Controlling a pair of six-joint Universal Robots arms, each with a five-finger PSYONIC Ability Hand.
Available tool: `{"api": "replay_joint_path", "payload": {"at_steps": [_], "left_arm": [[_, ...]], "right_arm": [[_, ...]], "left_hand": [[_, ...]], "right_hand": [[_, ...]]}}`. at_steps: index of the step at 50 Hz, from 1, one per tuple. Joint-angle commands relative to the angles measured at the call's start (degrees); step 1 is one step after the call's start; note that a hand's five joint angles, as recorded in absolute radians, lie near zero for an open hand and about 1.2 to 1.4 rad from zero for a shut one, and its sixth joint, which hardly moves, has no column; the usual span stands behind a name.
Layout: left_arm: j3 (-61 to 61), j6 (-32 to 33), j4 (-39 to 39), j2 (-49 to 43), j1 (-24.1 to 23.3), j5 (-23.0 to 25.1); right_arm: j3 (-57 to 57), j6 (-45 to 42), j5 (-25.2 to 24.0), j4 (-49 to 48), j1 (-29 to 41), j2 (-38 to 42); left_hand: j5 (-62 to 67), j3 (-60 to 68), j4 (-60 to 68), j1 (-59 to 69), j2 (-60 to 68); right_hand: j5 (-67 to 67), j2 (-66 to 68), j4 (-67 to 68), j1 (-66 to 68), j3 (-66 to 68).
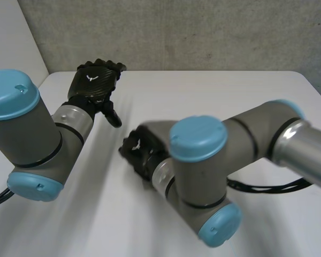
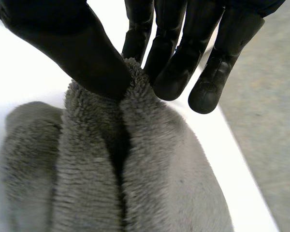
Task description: Fold the towel.
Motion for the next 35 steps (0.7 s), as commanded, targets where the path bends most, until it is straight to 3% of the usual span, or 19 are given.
{"api": "replay_joint_path", "payload": {"at_steps": [1, 10, 15, 25, 35], "left_arm": [[-0.1, -0.2, 0.0, -0.1, 0.0, -1.4], [0.8, -0.4, 0.2, -0.9, -0.9, -1.4], [2.0, -2.4, 0.1, -3.2, -2.8, -1.3], [3.8, -4.6, -2.4, -12.5, -7.2, -1.3], [5.9, -4.5, -6.0, -20.3, -8.3, -1.4]], "right_arm": [[0.2, 1.1, 1.5, 1.0, -0.5, 1.0], [6.6, 16.0, 2.3, 1.0, -8.4, -10.1], [8.2, 21.3, 2.4, 1.8, -12.6, -12.1], [8.9, 22.7, 1.5, 1.6, -16.9, -10.4], [5.2, 22.8, 0.6, 1.8, -16.9, -0.4]], "left_hand": [[-12.2, -3.3, -3.9, -4.0, -3.8], [-12.0, -3.1, -3.8, -3.8, -3.6], [-12.0, -3.1, -3.8, -3.8, -3.6], [-11.7, -2.7, -3.4, -3.5, -3.3], [-11.5, -2.6, -3.3, -3.3, -3.1]], "right_hand": [[-47.7, -45.8, -47.9, -46.6, -47.6], [-55.6, -53.7, -55.8, -54.5, -55.5], [-55.8, -53.9, -56.0, -54.7, -55.7], [-56.7, -54.7, -56.8, -55.5, -56.5], [-63.7, -61.8, -63.9, -62.6, -63.6]]}}
